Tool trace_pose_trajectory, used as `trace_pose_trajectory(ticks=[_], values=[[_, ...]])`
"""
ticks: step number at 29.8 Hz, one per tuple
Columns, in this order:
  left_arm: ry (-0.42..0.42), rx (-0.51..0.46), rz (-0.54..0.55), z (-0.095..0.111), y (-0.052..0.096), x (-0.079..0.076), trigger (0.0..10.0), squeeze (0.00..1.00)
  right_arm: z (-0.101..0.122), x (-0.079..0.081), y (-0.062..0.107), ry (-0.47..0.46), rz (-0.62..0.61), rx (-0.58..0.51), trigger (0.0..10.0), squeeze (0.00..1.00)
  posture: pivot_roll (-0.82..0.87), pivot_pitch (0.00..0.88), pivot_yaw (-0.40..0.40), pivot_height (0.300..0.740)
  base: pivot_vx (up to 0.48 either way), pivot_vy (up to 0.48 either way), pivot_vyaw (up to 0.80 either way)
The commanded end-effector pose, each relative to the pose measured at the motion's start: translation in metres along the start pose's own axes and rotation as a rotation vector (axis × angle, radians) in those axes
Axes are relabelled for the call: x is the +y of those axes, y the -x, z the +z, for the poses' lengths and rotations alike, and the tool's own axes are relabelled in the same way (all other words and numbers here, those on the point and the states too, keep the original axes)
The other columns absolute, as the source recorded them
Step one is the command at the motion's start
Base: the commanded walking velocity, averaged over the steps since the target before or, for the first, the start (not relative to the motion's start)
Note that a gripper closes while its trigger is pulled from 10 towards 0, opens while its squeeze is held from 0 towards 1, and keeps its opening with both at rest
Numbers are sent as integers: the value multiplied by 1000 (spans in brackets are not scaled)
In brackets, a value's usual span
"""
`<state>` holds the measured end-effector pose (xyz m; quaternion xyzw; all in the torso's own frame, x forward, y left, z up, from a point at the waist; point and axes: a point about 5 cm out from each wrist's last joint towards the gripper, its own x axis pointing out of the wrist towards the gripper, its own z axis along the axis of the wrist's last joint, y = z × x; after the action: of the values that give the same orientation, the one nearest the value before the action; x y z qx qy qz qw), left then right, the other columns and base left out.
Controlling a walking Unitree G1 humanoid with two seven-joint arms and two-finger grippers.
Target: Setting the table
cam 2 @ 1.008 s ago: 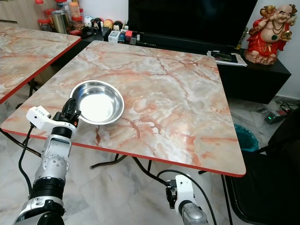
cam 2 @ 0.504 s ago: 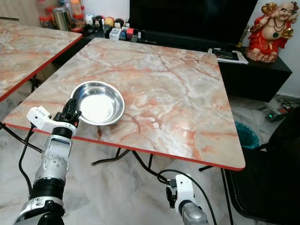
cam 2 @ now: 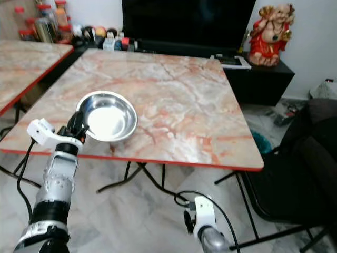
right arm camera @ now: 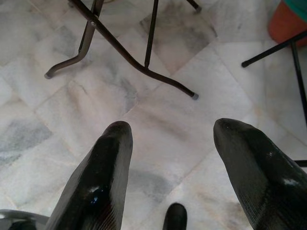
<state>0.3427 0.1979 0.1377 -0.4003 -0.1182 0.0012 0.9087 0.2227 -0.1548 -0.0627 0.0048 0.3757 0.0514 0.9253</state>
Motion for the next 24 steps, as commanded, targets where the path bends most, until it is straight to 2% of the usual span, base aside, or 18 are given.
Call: trace_pose_trajectory(ticks=[1,12,16,24], values=[[-5,-1,-30,0,-4,-9,10000,0,4,-7,0,-1,-23,-10,10000,0,92,0,-57,740,0,0,0],[-17,-7,-37,-1,-3,-11,10000,0,1,-6,0,5,-20,-3,10000,0,90,0,-50,740,0,0,0],[-26,29,-67,-6,-5,-15,10000,0,0,-7,1,11,-19,0,10000,0,86,0,-42,740,0,0,0],[-17,39,-75,-11,-4,-18,10000,0,1,-7,1,-2,-27,1,10000,0,81,0,-41,740,0,0,0]])
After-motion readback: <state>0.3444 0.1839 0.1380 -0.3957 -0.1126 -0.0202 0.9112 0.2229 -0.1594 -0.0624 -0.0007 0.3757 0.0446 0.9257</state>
